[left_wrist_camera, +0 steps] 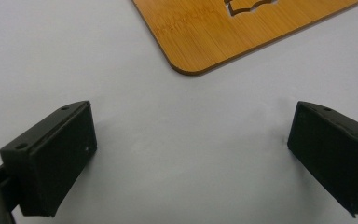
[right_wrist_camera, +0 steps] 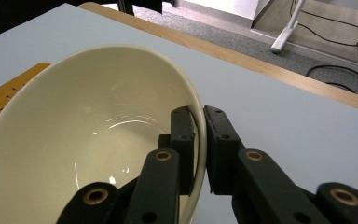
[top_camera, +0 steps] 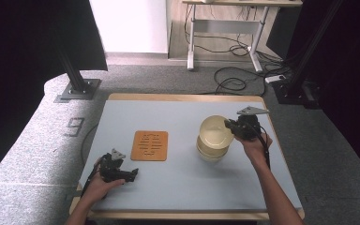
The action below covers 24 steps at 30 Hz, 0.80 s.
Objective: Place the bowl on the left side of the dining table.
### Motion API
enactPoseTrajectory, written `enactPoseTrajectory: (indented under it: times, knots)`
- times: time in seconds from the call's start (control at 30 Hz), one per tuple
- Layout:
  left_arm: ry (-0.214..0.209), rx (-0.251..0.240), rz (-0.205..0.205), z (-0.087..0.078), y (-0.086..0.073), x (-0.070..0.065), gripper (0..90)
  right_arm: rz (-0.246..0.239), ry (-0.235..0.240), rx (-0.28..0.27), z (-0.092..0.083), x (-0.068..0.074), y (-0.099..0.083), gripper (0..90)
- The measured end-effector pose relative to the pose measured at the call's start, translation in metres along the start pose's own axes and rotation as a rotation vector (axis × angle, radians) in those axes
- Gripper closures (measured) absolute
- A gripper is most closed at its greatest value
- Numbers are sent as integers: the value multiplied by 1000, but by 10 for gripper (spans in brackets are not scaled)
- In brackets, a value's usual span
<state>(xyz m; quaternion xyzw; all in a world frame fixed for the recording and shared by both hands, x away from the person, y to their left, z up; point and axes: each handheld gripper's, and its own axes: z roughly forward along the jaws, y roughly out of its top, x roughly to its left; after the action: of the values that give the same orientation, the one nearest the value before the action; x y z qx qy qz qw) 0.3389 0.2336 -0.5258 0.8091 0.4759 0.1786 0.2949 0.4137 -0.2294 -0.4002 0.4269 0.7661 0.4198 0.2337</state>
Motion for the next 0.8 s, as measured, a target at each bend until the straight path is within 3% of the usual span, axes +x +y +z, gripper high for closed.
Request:
enactPoseTrajectory:
  times: [0.8]
  knots:
    - [0, -2, -1, 0, 0, 0, 15, -13, 16, -36, -6, 11, 18, 832]
